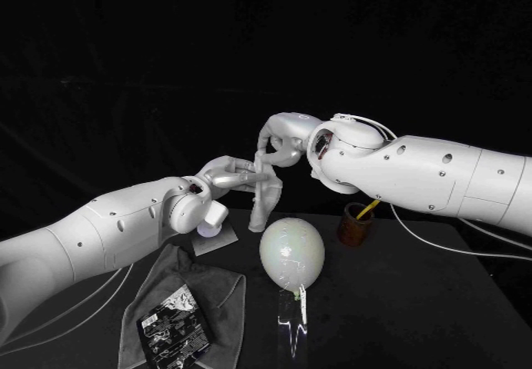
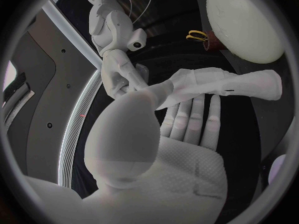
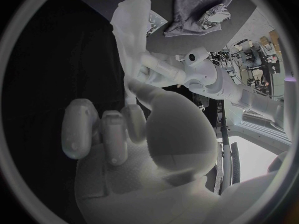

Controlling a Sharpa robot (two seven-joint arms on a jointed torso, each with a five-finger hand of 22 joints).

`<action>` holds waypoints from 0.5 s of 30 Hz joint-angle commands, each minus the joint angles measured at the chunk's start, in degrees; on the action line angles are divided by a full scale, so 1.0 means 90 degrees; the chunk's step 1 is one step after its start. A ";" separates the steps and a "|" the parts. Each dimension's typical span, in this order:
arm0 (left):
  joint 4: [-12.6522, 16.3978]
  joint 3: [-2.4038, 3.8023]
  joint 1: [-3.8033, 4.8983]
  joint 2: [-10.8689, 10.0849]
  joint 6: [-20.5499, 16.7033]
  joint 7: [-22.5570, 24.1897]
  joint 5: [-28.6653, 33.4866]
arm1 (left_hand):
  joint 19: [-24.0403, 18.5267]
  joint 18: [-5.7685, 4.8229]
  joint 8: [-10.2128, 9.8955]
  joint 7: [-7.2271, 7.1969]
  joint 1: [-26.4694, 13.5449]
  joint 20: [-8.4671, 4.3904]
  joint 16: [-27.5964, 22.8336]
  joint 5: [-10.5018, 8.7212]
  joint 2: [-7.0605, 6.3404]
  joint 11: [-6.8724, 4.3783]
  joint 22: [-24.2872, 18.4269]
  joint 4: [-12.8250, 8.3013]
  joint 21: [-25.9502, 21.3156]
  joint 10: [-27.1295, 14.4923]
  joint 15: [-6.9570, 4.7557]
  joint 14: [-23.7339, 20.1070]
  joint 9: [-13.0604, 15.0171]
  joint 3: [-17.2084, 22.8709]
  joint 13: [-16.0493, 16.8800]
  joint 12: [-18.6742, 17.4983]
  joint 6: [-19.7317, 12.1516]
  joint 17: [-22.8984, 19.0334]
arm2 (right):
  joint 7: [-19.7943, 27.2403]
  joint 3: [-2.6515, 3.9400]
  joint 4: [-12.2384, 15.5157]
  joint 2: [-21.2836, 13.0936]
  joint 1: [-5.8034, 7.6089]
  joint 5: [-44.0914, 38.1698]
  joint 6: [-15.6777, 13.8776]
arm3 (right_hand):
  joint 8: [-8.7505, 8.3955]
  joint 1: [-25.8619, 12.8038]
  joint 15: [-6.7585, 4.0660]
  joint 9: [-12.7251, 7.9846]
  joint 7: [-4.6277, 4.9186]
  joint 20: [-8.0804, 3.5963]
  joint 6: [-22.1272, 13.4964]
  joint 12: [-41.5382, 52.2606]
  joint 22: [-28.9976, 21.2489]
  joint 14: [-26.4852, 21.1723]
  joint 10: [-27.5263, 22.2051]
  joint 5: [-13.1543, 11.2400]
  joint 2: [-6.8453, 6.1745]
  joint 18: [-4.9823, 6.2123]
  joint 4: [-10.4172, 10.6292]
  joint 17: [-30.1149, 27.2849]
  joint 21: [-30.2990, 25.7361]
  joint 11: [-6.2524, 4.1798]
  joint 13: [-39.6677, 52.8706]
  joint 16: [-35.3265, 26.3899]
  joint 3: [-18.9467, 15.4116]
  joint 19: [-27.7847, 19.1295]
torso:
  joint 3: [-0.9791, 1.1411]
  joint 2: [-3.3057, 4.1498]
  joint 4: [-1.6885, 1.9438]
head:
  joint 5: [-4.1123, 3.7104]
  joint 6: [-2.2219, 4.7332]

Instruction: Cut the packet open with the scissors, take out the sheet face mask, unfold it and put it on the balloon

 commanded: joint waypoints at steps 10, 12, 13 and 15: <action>-0.0018 0.0004 0.0003 0.0067 -0.0081 -0.0011 -0.0059 | 0.0285 0.0250 -0.0011 -0.0103 -0.0109 0.0002 0.0233 -0.0006 0.0012 -0.0184 0.0038 -0.0020 0.0157 0.0575 -0.0162 0.0437 -0.0085 0.0463 0.0021 0.0048 0.0605 0.0148 | 0.0080 0.0006 0.0032 0.0029 0.0006 -0.0047 -0.0161 | 0.0018 0.0052 -0.0043 0.0092 0.0013 -0.0014 0.0046 0.0023 0.1203 0.0668 0.0032 0.0030 0.0015 -0.0026 0.0012 0.1642 0.0051 -0.0001 0.0562 0.0042 0.0021 0.0053 | 0.0000 0.0000 0.0003 | -0.0008 0.0005; -0.0019 0.0004 0.0003 0.0074 -0.0106 -0.0003 -0.0043 | 0.0314 0.0268 0.0002 -0.0129 -0.0115 0.0000 0.0260 -0.0010 0.0009 -0.0210 0.0043 -0.0038 0.0174 0.0646 -0.0179 0.0461 -0.0083 0.0472 0.0030 0.0065 0.0668 0.0167 | 0.0083 0.0006 0.0027 0.0033 0.0006 -0.0039 -0.0159 | 0.0018 0.0052 -0.0043 0.0092 0.0013 -0.0014 0.0046 0.0023 0.1203 0.0668 0.0032 0.0030 0.0015 -0.0026 0.0012 0.1642 0.0051 -0.0001 0.0562 0.0042 0.0021 0.0053 | -0.0003 -0.0001 0.0003 | -0.0003 0.0002; -0.0019 0.0004 0.0003 0.0077 -0.0118 0.0001 -0.0029 | 0.0334 0.0279 0.0016 -0.0147 -0.0117 -0.0001 0.0280 -0.0010 0.0009 -0.0230 0.0047 -0.0051 0.0185 0.0699 -0.0193 0.0480 -0.0078 0.0471 0.0038 0.0083 0.0713 0.0181 | 0.0084 0.0006 0.0024 0.0036 0.0006 -0.0035 -0.0157 | 0.0018 0.0052 -0.0043 0.0092 0.0013 -0.0014 0.0046 0.0023 0.1203 0.0668 0.0032 0.0030 0.0015 -0.0026 0.0012 0.1642 0.0051 -0.0001 0.0562 0.0042 0.0021 0.0053 | -0.0003 0.0000 0.0001 | -0.0002 0.0003; -0.0019 0.0004 0.0003 0.0083 -0.0140 0.0010 0.0007 | 0.0389 0.0311 0.0041 -0.0189 -0.0129 -0.0003 0.0326 -0.0011 0.0006 -0.0279 0.0058 -0.0083 0.0219 0.0831 -0.0224 0.0509 -0.0068 0.0456 0.0061 0.0130 0.0810 0.0215 | 0.0087 0.0006 0.0016 0.0043 0.0006 -0.0025 -0.0155 | 0.0018 0.0052 -0.0043 0.0092 0.0013 -0.0014 0.0046 0.0023 0.1203 0.0668 0.0032 0.0030 0.0015 -0.0026 0.0012 0.1642 0.0051 -0.0001 0.0562 0.0042 0.0021 0.0053 | -0.0003 -0.0001 0.0001 | -0.0002 0.0007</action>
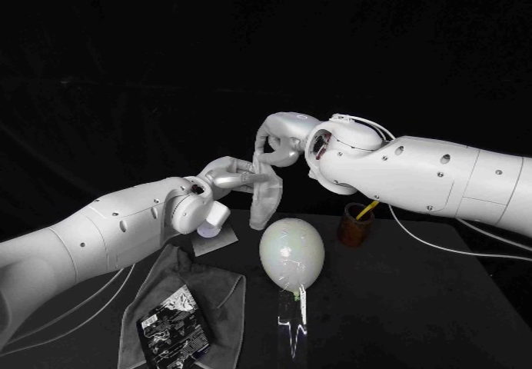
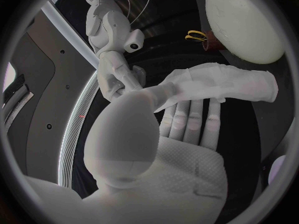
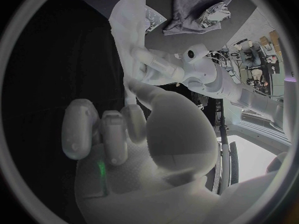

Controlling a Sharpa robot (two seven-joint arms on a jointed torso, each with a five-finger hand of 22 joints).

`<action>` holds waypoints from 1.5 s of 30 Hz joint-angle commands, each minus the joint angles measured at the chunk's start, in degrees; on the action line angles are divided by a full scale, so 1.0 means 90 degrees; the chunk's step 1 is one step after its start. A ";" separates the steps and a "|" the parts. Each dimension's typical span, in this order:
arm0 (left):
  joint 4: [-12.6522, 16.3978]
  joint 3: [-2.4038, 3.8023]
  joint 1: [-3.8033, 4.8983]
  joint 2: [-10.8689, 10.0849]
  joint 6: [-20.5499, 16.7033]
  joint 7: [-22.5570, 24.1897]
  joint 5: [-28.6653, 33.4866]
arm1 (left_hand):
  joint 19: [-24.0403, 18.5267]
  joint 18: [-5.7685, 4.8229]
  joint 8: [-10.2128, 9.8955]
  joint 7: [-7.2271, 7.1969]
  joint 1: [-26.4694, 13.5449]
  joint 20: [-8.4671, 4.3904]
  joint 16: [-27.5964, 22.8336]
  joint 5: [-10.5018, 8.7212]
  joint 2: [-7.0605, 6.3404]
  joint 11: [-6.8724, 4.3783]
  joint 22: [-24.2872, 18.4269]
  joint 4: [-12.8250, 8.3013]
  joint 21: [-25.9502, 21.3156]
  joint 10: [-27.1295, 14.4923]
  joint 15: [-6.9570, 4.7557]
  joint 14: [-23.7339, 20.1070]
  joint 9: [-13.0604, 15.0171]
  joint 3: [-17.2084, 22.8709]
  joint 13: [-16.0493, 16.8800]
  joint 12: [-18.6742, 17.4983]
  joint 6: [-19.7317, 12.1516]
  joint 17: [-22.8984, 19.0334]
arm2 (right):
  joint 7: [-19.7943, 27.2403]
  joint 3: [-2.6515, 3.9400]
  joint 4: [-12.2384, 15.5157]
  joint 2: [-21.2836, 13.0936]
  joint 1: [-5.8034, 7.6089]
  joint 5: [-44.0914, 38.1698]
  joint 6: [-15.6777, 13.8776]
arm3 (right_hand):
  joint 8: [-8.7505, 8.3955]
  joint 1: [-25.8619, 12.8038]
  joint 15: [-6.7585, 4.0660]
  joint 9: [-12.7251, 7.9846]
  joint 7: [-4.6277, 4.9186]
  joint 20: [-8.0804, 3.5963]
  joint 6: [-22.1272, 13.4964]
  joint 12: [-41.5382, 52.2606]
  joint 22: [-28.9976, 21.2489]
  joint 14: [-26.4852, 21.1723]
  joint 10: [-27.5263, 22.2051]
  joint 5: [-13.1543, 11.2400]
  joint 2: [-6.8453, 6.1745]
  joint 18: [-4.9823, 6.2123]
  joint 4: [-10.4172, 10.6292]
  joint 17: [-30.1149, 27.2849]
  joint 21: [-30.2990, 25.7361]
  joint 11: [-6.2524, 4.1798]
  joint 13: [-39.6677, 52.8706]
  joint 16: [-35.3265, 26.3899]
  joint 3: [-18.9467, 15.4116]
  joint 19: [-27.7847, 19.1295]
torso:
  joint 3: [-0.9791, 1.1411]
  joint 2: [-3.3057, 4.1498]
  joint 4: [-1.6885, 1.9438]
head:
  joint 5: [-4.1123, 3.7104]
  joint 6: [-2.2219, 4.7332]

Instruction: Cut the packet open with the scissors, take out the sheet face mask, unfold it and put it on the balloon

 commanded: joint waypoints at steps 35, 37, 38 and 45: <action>0.0136 0.0005 0.0004 -0.0027 0.0138 0.0149 0.0752 | -0.0112 0.0071 -0.0144 0.0101 -0.0173 0.0004 -0.0213 -0.0013 0.0380 0.0176 -0.0040 -0.0119 -0.0008 -0.0342 0.0182 -0.0381 0.0269 0.0530 -0.0052 -0.0424 -0.0787 0.0106 | 0.0141 0.0003 -0.0084 0.0054 0.0006 0.0321 -0.0383 | 0.0018 0.0060 -0.0047 0.0087 -0.0002 0.0003 0.0016 -0.0060 0.1195 0.0657 0.0005 0.0041 0.0027 -0.0022 0.0023 0.1595 0.0001 -0.0005 0.0504 0.0002 0.0025 0.0028 | -0.0002 0.0002 0.0003 | -0.0016 0.0008; 0.0137 0.0004 0.0004 -0.0028 0.0145 0.0135 0.0758 | -0.0116 0.0068 -0.0171 0.0082 -0.0197 0.0005 -0.0217 -0.0013 0.0233 0.0177 -0.0042 -0.0176 -0.0010 -0.0326 0.0180 -0.0358 0.0257 0.0484 -0.0053 -0.0440 -0.0819 0.0112 | 0.0143 0.0003 -0.0084 0.0055 0.0006 0.0329 -0.0395 | 0.0018 0.0060 -0.0047 0.0087 -0.0002 0.0003 0.0016 -0.0060 0.1195 0.0657 0.0005 0.0041 0.0027 -0.0022 0.0023 0.1595 0.0001 -0.0005 0.0504 0.0002 0.0025 0.0028 | -0.0002 0.0001 0.0004 | -0.0014 0.0011; 0.0138 0.0004 0.0004 -0.0028 0.0143 0.0128 0.0760 | -0.0118 0.0065 -0.0200 0.0089 -0.0259 0.0007 -0.0214 -0.0014 0.0124 0.0158 -0.0044 -0.0185 -0.0012 -0.0238 0.0172 -0.0321 0.0243 0.0426 -0.0039 -0.0416 -0.0844 0.0122 | 0.0144 0.0003 -0.0084 0.0055 0.0006 0.0333 -0.0400 | 0.0018 0.0060 -0.0048 0.0086 -0.0002 0.0003 0.0014 -0.0055 0.1196 0.0656 0.0008 0.0041 0.0031 -0.0023 0.0025 0.1591 0.0006 -0.0005 0.0509 0.0000 0.0029 0.0031 | -0.0001 0.0000 0.0004 | -0.0013 0.0007; 0.0134 0.0004 0.0003 -0.0020 0.0076 0.0080 0.0767 | -0.0106 0.0063 -0.0261 0.0095 -0.0534 0.0007 -0.0153 -0.0012 -0.0165 0.0062 -0.0052 -0.0115 -0.0018 0.0118 0.0090 -0.0150 0.0203 0.0097 0.0019 -0.0255 -0.0791 0.0188 | 0.0148 0.0003 -0.0077 0.0051 0.0005 0.0365 -0.0421 | 0.0018 0.0060 -0.0048 0.0086 -0.0002 0.0003 0.0014 -0.0055 0.1196 0.0656 0.0008 0.0041 0.0031 -0.0023 0.0025 0.1591 0.0006 -0.0005 0.0509 0.0000 0.0029 0.0031 | -0.0003 -0.0001 0.0002 | -0.0008 0.0005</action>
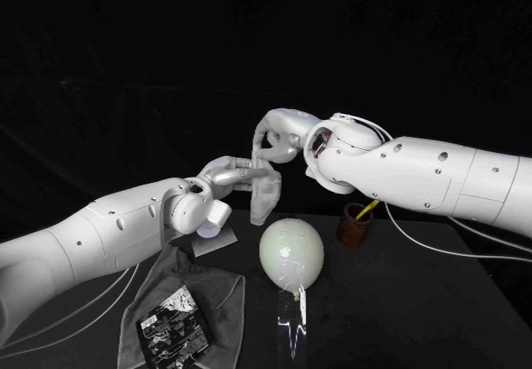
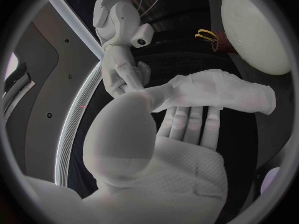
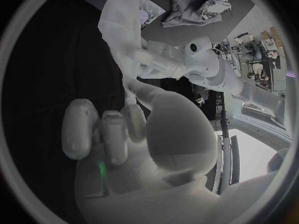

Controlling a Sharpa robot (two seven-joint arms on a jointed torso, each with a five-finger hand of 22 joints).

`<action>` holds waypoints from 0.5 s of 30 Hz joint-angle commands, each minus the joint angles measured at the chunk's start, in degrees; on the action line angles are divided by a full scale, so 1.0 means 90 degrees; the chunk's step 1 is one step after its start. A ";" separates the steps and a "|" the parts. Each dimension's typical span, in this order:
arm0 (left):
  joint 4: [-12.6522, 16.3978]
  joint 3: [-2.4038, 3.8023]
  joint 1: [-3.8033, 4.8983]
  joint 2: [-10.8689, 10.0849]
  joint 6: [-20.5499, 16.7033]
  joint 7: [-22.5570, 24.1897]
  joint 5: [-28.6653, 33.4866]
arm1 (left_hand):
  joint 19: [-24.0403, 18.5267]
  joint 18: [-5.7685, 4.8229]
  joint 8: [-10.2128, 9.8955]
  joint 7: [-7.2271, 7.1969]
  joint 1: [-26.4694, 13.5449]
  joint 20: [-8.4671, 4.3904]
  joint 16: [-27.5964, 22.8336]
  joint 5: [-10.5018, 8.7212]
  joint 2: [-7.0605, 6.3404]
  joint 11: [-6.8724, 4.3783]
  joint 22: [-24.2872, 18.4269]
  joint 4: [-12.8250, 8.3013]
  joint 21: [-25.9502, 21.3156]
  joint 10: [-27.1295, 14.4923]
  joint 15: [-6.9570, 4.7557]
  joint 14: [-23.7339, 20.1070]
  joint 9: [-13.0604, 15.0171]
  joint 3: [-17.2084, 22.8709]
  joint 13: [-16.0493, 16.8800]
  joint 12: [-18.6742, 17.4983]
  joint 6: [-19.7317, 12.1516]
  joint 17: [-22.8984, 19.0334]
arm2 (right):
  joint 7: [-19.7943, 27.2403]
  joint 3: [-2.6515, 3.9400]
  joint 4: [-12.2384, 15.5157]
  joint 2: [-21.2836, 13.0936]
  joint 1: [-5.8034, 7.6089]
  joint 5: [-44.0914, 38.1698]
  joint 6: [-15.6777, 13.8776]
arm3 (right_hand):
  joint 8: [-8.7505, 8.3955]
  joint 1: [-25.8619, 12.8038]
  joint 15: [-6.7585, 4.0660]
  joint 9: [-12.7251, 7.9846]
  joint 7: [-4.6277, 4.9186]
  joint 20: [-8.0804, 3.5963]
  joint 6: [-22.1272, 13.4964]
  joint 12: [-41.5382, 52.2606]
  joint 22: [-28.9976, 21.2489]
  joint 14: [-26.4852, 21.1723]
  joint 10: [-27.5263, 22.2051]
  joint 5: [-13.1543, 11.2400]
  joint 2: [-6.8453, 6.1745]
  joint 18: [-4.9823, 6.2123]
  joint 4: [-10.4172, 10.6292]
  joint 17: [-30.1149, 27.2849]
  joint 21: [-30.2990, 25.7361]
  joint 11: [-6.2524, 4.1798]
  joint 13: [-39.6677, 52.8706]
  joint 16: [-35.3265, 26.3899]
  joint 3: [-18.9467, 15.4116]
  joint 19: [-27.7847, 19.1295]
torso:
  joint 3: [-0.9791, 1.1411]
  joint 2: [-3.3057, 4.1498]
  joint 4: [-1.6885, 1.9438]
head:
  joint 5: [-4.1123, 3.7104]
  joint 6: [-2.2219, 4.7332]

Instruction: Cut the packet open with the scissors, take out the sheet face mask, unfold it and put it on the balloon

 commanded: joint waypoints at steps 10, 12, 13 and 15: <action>-0.0009 0.0004 -0.0001 0.0047 -0.0103 0.0003 0.0083 | 0.0105 0.0054 -0.0082 -0.0085 -0.0039 0.0001 0.0230 0.0012 -0.0163 -0.0125 0.0003 0.0038 0.0015 0.0272 -0.0088 0.0074 -0.0070 -0.0547 0.0195 0.0436 0.0333 0.0171 | 0.0059 0.0004 0.0036 -0.0007 0.0006 0.0110 -0.0072 | 0.0024 0.0036 -0.0048 0.0086 0.0005 -0.0002 0.0035 -0.0019 0.1198 0.0657 0.0022 0.0030 0.0007 -0.0023 0.0025 0.1591 0.0013 -0.0015 0.0505 0.0017 0.0029 0.0035 | 0.0001 0.0002 -0.0009 | 0.0006 -0.0008; -0.0012 0.0003 -0.0004 0.0052 -0.0136 0.0007 0.0082 | 0.0200 0.0102 -0.0106 -0.0126 0.0015 -0.0006 0.0322 0.0015 -0.0151 -0.0179 0.0021 0.0019 0.0063 0.0348 -0.0128 0.0111 -0.0093 -0.0650 0.0295 0.0616 0.0403 0.0234 | 0.0059 0.0004 0.0048 -0.0009 0.0006 0.0121 -0.0069 | 0.0024 0.0036 -0.0048 0.0086 0.0005 -0.0002 0.0035 -0.0019 0.1198 0.0657 0.0022 0.0030 0.0007 -0.0023 0.0025 0.1591 0.0013 -0.0015 0.0505 0.0017 0.0029 0.0035 | 0.0002 0.0002 -0.0009 | 0.0006 -0.0008; -0.0014 0.0003 -0.0004 0.0054 -0.0149 0.0010 0.0082 | 0.0242 0.0124 -0.0121 -0.0142 0.0045 -0.0007 0.0366 0.0014 -0.0132 -0.0197 0.0028 0.0011 0.0085 0.0344 -0.0144 0.0122 -0.0105 -0.0686 0.0340 0.0689 0.0432 0.0265 | 0.0060 0.0004 0.0054 -0.0011 0.0006 0.0126 -0.0069 | 0.0024 0.0036 -0.0048 0.0086 0.0005 -0.0002 0.0035 -0.0019 0.1198 0.0657 0.0022 0.0030 0.0007 -0.0023 0.0025 0.1591 0.0013 -0.0015 0.0505 0.0017 0.0029 0.0035 | 0.0002 0.0001 -0.0006 | 0.0004 -0.0008; -0.0017 0.0003 -0.0006 0.0059 -0.0186 0.0019 0.0082 | 0.0386 0.0195 -0.0113 -0.0198 0.0145 -0.0020 0.0504 0.0004 -0.0059 -0.0263 0.0061 -0.0028 0.0166 0.0404 -0.0197 0.0207 -0.0114 -0.0741 0.0467 0.0901 0.0550 0.0350 | 0.0061 0.0004 0.0066 -0.0013 0.0006 0.0138 -0.0069 | 0.0024 0.0036 -0.0048 0.0086 0.0005 -0.0002 0.0035 -0.0019 0.1198 0.0657 0.0022 0.0030 0.0007 -0.0023 0.0025 0.1591 0.0013 -0.0015 0.0505 0.0017 0.0029 0.0035 | 0.0002 -0.0001 -0.0004 | 0.0006 -0.0011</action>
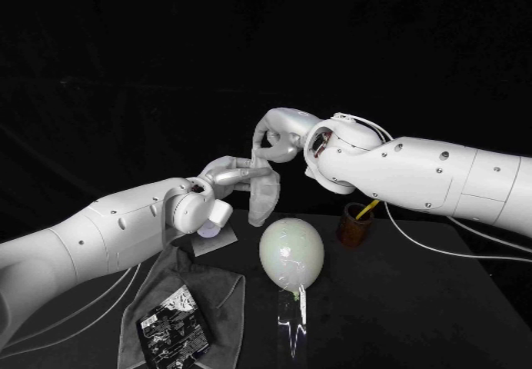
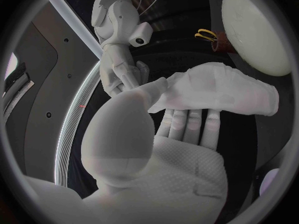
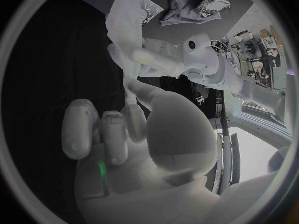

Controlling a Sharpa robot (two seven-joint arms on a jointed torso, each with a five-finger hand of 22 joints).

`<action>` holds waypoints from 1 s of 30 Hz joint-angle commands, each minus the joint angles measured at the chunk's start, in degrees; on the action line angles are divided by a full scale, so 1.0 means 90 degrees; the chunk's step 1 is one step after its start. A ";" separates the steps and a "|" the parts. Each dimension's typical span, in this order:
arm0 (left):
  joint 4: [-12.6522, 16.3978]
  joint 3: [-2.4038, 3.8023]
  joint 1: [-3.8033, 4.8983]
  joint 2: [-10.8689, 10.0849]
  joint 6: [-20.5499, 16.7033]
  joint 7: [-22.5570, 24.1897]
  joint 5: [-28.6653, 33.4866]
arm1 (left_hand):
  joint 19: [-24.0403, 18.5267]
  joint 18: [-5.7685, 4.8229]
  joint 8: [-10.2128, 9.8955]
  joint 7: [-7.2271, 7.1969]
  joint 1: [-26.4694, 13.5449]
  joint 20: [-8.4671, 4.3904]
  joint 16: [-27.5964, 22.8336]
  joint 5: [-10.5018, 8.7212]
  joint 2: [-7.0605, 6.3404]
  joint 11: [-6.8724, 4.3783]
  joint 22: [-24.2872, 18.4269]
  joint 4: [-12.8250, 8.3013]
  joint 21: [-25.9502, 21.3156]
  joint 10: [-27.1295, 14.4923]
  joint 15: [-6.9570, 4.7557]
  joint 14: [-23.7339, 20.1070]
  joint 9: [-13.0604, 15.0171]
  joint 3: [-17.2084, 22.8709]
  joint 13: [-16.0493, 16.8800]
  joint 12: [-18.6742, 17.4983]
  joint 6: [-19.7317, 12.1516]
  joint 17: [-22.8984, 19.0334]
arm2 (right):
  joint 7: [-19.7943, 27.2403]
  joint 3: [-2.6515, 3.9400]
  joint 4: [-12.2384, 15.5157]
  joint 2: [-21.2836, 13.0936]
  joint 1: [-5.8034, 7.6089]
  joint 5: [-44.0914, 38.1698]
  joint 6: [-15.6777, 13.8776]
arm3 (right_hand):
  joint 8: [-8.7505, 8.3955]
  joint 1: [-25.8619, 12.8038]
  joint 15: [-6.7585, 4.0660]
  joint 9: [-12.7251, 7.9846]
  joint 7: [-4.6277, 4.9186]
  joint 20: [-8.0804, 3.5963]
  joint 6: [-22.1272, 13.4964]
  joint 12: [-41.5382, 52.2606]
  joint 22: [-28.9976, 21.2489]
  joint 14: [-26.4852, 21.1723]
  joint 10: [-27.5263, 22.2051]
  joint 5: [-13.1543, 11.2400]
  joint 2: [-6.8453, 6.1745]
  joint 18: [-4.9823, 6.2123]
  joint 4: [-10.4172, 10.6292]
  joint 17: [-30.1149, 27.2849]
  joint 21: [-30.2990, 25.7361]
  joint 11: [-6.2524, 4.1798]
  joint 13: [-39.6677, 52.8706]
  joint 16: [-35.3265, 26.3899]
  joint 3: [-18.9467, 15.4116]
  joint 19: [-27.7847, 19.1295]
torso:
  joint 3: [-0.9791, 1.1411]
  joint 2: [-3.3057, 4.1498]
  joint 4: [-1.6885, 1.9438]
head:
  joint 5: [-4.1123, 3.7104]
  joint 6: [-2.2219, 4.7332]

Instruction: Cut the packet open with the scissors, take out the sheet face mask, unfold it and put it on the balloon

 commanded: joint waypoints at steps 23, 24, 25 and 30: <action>0.0041 0.0005 -0.0007 0.0017 -0.0316 0.0186 0.0044 | 0.0528 0.0313 0.0327 -0.0315 0.0297 -0.0139 0.1342 0.0010 0.0908 -0.0244 0.0366 0.0170 0.0667 -0.0870 -0.0246 -0.0187 0.0132 -0.0325 0.1614 0.2308 0.0685 0.0914 | 0.0008 0.0003 -0.0054 0.0014 -0.0006 0.0223 0.0108 | 0.0013 0.0026 -0.0048 0.0080 0.0009 -0.0003 0.0042 -0.0056 0.1175 0.0648 0.0005 0.0039 -0.0001 -0.0006 0.0040 0.1558 -0.0075 -0.0011 0.0479 0.0017 0.0031 -0.0002 | -0.0001 -0.0002 0.0007 | 0.0005 -0.0004; 0.0048 0.0005 -0.0008 0.0014 -0.0311 0.0188 0.0043 | 0.0521 0.0312 0.0330 -0.0315 0.0297 -0.0138 0.1344 0.0010 0.0908 -0.0242 0.0367 0.0170 0.0667 -0.0878 -0.0244 -0.0197 0.0134 -0.0324 0.1618 0.2313 0.0682 0.0916 | 0.0013 0.0003 -0.0064 0.0016 -0.0006 0.0277 0.0087 | 0.0009 0.0017 -0.0046 0.0077 0.0013 -0.0002 0.0027 -0.0103 0.1168 0.0642 -0.0021 0.0039 -0.0010 -0.0001 0.0048 0.1534 -0.0098 -0.0007 0.0445 0.0007 0.0026 -0.0013 | -0.0001 -0.0003 0.0006 | 0.0005 -0.0005; 0.0053 0.0005 -0.0008 0.0012 -0.0307 0.0189 0.0043 | 0.0470 0.0305 0.0362 -0.0313 0.0298 -0.0129 0.1379 0.0012 0.0906 -0.0229 0.0373 0.0175 0.0666 -0.0949 -0.0228 -0.0268 0.0157 -0.0318 0.1646 0.2351 0.0658 0.0940 | 0.0018 0.0003 -0.0071 0.0017 -0.0006 0.0328 0.0068 | -0.0001 0.0013 -0.0044 0.0072 0.0020 0.0000 -0.0005 -0.0284 0.1161 0.0637 -0.0117 0.0039 -0.0029 0.0003 0.0050 0.1515 -0.0124 -0.0002 0.0307 -0.0001 0.0020 -0.0025 | -0.0001 -0.0003 0.0005 | 0.0007 -0.0009; 0.0082 0.0005 -0.0009 0.0004 -0.0275 0.0193 0.0041 | 0.0355 0.0286 0.0416 -0.0310 0.0296 -0.0104 0.1424 0.0010 0.0890 -0.0193 0.0374 0.0184 0.0644 -0.1100 -0.0184 -0.0437 0.0194 -0.0305 0.1672 0.2383 0.0620 0.0975 | 0.0073 0.0001 -0.0115 0.0027 -0.0007 0.0642 -0.0033 | -0.0088 -0.0187 -0.0002 0.0023 0.0088 0.0025 -0.0187 -0.1068 0.1098 0.0599 -0.0561 0.0037 -0.0208 0.0043 0.0195 0.1367 -0.0350 0.0058 -0.0266 -0.0066 -0.0180 -0.0129 | 0.0000 -0.0002 0.0005 | 0.0011 -0.0002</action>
